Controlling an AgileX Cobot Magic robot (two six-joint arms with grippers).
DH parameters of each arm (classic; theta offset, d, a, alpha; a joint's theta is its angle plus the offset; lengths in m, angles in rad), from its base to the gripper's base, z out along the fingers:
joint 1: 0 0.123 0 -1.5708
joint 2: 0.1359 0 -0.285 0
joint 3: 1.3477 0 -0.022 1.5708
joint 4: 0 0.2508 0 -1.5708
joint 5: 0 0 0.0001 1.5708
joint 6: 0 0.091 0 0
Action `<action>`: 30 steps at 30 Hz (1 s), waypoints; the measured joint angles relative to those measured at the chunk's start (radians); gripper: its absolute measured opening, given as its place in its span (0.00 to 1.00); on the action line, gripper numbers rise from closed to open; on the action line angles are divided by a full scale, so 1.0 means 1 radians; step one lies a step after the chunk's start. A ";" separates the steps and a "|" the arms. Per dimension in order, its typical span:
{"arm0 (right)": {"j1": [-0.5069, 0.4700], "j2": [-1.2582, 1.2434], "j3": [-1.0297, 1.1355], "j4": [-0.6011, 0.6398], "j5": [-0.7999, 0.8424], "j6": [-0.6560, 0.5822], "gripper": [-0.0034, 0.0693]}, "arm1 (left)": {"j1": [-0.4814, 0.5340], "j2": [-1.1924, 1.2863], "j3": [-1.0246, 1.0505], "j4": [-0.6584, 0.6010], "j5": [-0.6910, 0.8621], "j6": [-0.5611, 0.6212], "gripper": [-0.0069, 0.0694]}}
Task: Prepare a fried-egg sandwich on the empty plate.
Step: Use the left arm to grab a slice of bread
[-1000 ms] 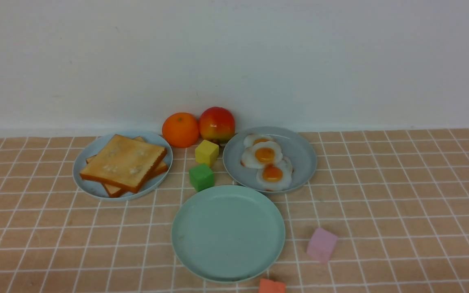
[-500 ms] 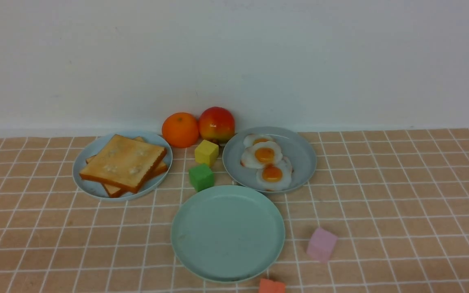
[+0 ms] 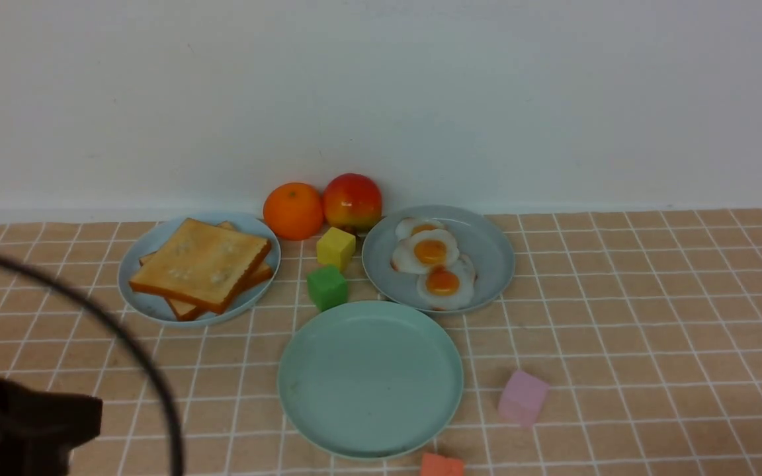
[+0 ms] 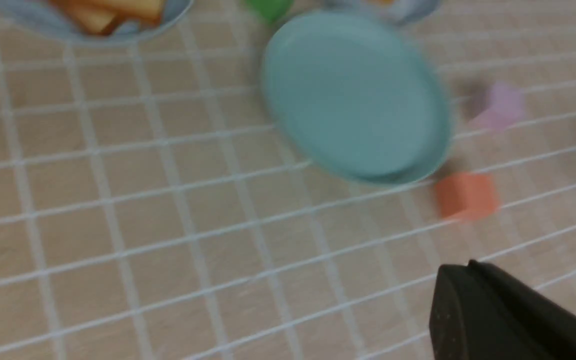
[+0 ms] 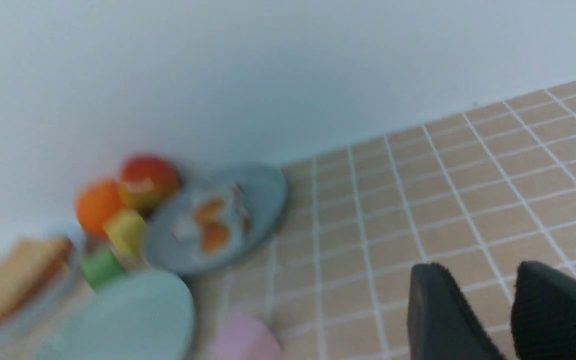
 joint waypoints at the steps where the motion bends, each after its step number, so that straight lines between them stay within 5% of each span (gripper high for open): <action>1: 0.000 0.000 0.000 0.047 -0.021 0.028 0.38 | 0.000 0.056 -0.015 0.023 -0.002 0.000 0.07; 7: 0.000 0.003 -0.035 0.145 0.018 0.070 0.38 | 0.000 0.262 -0.035 0.063 -0.072 0.049 0.07; 14: 0.000 0.334 -0.527 0.039 0.685 -0.164 0.38 | -0.067 0.570 -0.187 0.165 -0.203 0.025 0.07; 18: 0.018 0.533 -0.757 0.000 0.909 -0.230 0.38 | -0.069 0.762 -0.359 0.280 -0.219 -0.051 0.07; 22: 0.058 0.633 -0.855 -0.004 0.968 -0.238 0.38 | -0.066 0.937 -0.529 0.396 -0.215 -0.098 0.09; 25: 0.070 0.648 -0.865 -0.001 0.971 -0.240 0.38 | -0.056 1.025 -0.613 0.445 -0.215 -0.104 0.15; 30: 0.073 0.650 -0.867 0.000 1.012 -0.241 0.38 | -0.025 1.187 -0.757 0.494 -0.214 -0.105 0.44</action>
